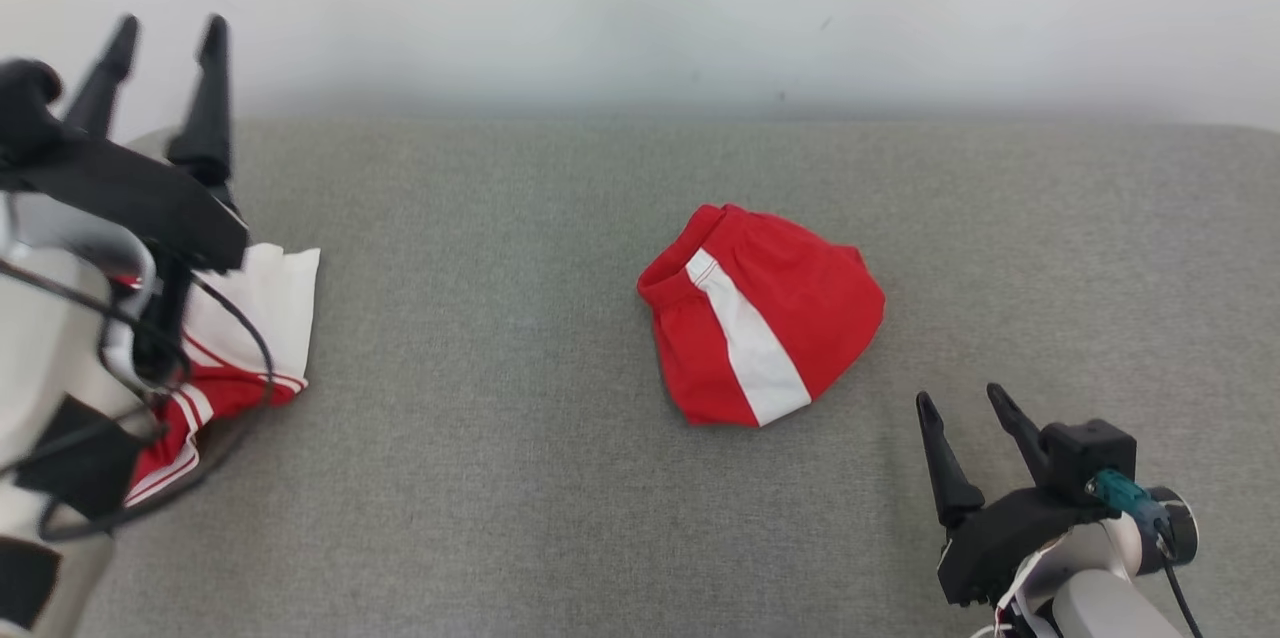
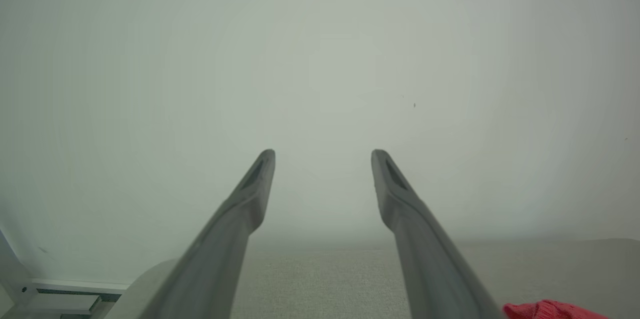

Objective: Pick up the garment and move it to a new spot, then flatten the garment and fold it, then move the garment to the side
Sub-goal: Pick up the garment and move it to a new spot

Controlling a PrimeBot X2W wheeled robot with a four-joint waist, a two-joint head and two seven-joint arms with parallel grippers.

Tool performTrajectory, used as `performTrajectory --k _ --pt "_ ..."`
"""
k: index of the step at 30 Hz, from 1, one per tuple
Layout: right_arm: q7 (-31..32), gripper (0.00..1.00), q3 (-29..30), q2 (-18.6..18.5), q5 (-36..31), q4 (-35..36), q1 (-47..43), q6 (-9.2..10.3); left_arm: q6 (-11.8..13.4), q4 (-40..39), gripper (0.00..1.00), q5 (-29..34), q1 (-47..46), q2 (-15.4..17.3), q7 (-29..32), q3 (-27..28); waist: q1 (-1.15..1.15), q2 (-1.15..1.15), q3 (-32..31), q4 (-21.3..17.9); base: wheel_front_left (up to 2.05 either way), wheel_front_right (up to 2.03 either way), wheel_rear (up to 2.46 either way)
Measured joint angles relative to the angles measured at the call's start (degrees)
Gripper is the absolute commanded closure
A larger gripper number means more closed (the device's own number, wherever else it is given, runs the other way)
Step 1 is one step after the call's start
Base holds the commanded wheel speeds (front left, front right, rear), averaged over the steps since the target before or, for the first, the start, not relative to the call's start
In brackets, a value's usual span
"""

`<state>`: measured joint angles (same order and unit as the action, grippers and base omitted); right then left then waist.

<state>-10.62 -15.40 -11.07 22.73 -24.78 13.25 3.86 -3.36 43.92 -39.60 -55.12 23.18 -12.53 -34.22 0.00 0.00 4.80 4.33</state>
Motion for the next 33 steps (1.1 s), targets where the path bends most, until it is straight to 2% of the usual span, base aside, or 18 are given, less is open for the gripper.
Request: performTrajectory --k 7,14,18,22,33 --pt "-0.6 0.0 0.8 0.3 0.8 -0.9 -3.1 0.18 2.7 -9.9 0.0 -0.8 9.1 -1.4 -0.6 -0.1 0.0 0.0 -3.4 -1.3 0.0 0.0 0.0" --pt "-1.1 0.0 0.9 0.1 0.9 -0.3 -3.6 0.18 7.2 -16.7 0.0 -1.2 19.3 -0.6 -1.1 0.0 -0.01 0.0 -5.4 -2.6 0.0 0.0 0.0" --pt "-1.4 0.0 0.9 -0.1 0.9 0.6 -3.7 0.16 8.5 -19.2 0.0 -1.2 23.5 -0.6 -1.2 -0.2 -0.01 0.0 -5.4 -3.2 0.0 0.0 0.0" --pt "-1.5 0.0 0.7 -0.1 0.9 1.0 -3.7 0.14 9.0 -20.8 0.0 -1.5 27.9 -0.3 -1.2 0.6 -0.01 0.0 -5.2 -4.1 0.0 0.0 0.0" --pt "-1.9 0.0 1.3 0.2 0.9 2.1 -3.6 0.25 10.4 -24.2 0.0 0.1 36.5 -2.3 -1.6 1.7 0.0 0.0 -3.1 -6.0 0.0 0.0 0.0"
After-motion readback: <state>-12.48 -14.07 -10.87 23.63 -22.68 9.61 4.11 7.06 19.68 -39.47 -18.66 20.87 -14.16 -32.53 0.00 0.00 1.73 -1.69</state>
